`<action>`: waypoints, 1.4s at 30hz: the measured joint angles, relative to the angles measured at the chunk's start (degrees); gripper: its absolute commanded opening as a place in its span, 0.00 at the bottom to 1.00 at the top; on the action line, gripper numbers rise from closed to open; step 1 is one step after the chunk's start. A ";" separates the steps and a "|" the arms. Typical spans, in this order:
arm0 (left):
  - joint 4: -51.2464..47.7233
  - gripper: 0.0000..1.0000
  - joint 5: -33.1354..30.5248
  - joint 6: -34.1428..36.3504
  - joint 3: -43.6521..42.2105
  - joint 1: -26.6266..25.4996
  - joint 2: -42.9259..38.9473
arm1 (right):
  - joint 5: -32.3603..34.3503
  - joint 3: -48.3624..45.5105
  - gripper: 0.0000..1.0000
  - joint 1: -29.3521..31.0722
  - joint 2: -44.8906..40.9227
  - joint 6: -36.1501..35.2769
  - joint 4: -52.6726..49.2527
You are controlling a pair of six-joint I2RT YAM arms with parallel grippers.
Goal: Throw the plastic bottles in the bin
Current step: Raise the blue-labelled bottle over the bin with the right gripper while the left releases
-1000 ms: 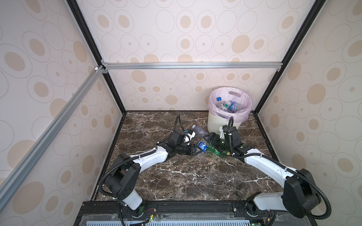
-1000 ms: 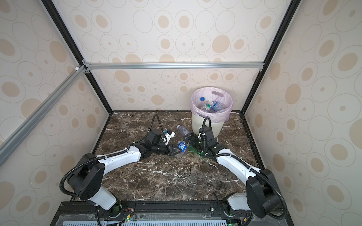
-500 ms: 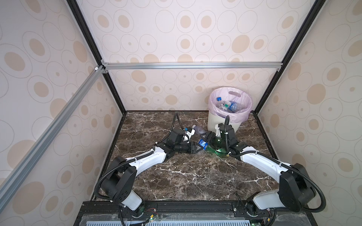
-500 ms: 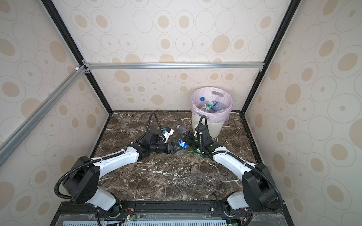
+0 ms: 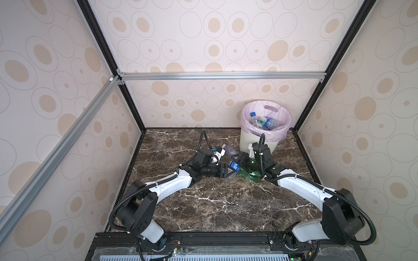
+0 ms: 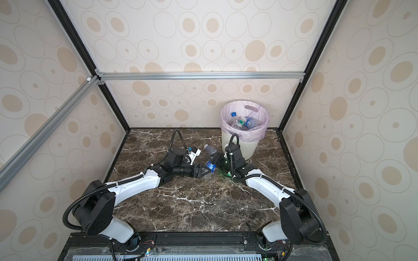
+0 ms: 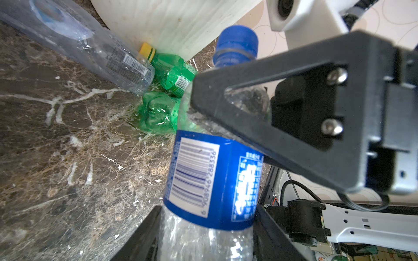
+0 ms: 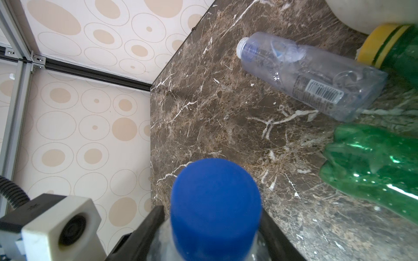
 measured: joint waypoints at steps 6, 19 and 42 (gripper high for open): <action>-2.82 0.71 -1.57 2.16 0.02 0.00 -1.51 | 0.90 1.92 0.45 0.02 0.00 -2.03 -3.15; -12.52 0.99 -6.95 10.25 5.29 0.00 -6.21 | 6.82 15.30 0.44 0.02 -0.50 -12.76 -15.21; -26.01 0.99 -19.21 26.05 47.28 -10.97 10.97 | 15.43 61.92 0.43 -10.40 4.11 -34.82 -37.07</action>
